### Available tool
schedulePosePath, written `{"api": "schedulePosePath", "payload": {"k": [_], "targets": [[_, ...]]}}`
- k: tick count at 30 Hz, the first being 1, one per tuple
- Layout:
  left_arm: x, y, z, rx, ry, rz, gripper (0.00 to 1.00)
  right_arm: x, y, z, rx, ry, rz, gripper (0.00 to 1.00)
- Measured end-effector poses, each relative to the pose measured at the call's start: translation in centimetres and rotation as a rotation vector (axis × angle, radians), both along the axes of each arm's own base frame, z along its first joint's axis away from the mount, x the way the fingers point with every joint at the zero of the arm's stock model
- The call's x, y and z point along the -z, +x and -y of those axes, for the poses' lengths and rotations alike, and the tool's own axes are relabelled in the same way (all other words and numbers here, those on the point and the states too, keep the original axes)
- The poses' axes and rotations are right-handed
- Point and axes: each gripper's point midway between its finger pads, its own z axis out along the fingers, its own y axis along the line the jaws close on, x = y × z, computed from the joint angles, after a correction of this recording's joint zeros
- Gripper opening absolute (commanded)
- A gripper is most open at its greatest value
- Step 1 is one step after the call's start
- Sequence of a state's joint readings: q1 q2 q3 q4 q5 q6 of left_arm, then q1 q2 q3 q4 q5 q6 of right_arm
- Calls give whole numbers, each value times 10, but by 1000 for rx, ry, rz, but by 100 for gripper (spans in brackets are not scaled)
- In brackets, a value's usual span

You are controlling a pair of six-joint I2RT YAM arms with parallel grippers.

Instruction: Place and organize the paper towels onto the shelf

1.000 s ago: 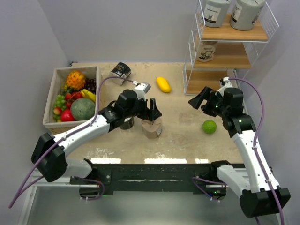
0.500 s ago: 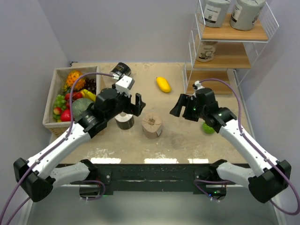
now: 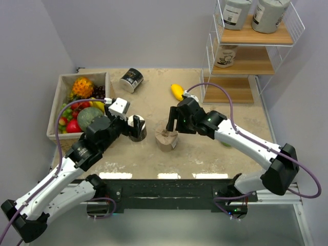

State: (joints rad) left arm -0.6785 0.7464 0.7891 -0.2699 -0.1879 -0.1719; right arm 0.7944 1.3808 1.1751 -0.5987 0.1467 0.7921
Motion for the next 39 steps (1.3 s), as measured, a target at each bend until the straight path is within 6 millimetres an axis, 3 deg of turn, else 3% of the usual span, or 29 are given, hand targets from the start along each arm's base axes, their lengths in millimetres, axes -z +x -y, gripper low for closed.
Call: {"api": "schedulePosePath", "payload": {"k": [6, 14, 28, 39], "targets": [[-5, 0, -5, -19, -9, 18, 100, 11, -1, -1, 29, -74, -7, 78], [-14, 0, -7, -29, -28, 45, 100, 42, -3, -1, 54, -192, -47, 75], [-15, 1, -11, -51, -22, 54, 100, 63, 8, -5, 101, -228, -48, 55], [-16, 3, -16, -77, -19, 60, 100, 64, 11, -7, 124, -217, -45, 39]]}}
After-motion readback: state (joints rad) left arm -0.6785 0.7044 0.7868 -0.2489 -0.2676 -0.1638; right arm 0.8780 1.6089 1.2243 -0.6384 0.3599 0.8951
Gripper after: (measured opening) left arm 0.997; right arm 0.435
